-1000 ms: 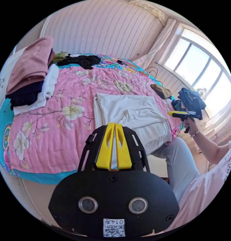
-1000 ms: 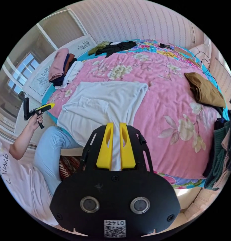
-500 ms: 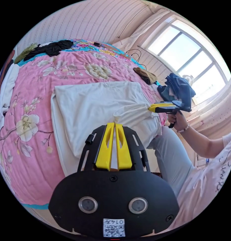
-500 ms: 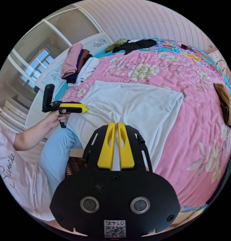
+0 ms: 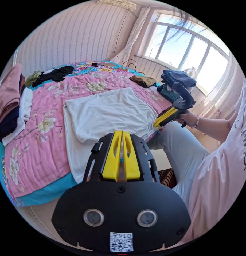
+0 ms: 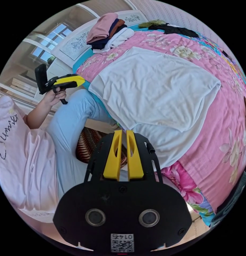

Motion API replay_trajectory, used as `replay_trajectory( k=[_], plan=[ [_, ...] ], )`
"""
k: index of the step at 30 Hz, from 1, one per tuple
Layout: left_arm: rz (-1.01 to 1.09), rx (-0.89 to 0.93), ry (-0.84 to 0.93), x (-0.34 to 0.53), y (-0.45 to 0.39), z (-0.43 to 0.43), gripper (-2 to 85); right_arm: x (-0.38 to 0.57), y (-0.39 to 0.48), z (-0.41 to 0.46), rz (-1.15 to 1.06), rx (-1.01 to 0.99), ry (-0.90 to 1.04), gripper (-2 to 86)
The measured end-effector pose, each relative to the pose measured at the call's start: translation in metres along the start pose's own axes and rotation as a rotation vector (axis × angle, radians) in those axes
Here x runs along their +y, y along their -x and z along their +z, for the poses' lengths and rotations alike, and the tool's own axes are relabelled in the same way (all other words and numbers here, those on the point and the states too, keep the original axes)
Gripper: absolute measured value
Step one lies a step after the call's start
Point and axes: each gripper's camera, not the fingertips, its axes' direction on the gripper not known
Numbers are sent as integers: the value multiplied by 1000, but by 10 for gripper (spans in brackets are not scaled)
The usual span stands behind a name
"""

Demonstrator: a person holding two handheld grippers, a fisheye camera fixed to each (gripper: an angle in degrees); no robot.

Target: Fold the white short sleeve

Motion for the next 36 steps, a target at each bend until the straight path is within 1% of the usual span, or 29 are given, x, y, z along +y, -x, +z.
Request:
replay_trajectory(
  k=[2, 5, 7, 8, 11, 13, 14, 15, 17, 18, 20, 22, 23, 24, 25, 26, 27, 28, 29, 30, 31, 32, 33, 36],
  plan=[
    [14, 62, 4, -9, -22, 24, -10, -18, 11, -4, 9, 47, -28, 2],
    [17, 74, 60, -18, -49, 54, -10, -54, 29, -10, 29, 132, -82, -2],
    [57, -11, 75, -21, -77, 78, -10, -84, 39, -11, 11, 198, -78, -3],
    [97, -47, 86, -19, -87, 88, -10, -106, 44, -11, -4, 261, -74, -3],
    [144, -157, 137, -11, -100, 112, -10, -164, 52, -7, -41, 385, -89, -3],
    [145, -176, 195, 1, -103, 135, -10, -196, 45, 9, -4, 437, -49, -3],
    [157, -175, 158, 6, -106, 137, -10, -213, 35, 29, 32, 455, 25, -3],
    [162, -178, 149, 7, -108, 138, -10, -223, 22, 56, 88, 434, 134, -3],
    [185, -181, 144, 10, -115, 141, -10, -221, 24, 51, 147, 425, -25, -4],
    [206, -176, 155, 12, -120, 143, -10, -224, 27, 51, 149, 428, -35, -4],
    [243, -137, 171, 12, -130, 140, -10, -233, 35, 51, 90, 462, 22, -5],
    [256, -106, 126, 12, -136, 132, -10, -248, 41, 48, 19, 472, 119, -6],
    [260, -100, 110, 12, -138, 130, -10, -258, 44, 42, -21, 466, 138, -7],
    [264, -91, 101, 13, -141, 131, -10, -267, 44, 34, -31, 470, 114, -7],
    [265, -78, 133, 14, -143, 140, -10, -272, 43, 32, -27, 472, 107, -7],
    [264, -63, 203, 16, -144, 155, -10, -281, 35, 32, -3, 470, 119, -7],
    [269, -51, 245, 17, -145, 163, -10, -288, 23, 42, 28, 439, 173, -6],
    [278, -24, 307, 22, -146, 176, -10, -290, 18, 45, 47, 415, 181, -6],
    [275, -2, 379, 27, -148, 187, -10, -291, 10, 43, 92, 359, 133, -6],
    [279, 5, 399, 29, -150, 190, -10, -290, 3, 40, 146, 305, 120, -5],
    [285, -2, 365, 30, -152, 187, -10, -289, 0, 38, 165, 281, 114, -5],
    [293, -18, 389, 29, -154, 186, -10, -286, -1, 34, 175, 244, 117, -5],
    [297, -22, 390, 28, -155, 184, -10, -282, 2, 32, 146, 239, 134, -5],
    [309, -2, 289, 26, -162, 157, -10, -272, 18, 21, 33, 293, 137, -8]
  ],
)
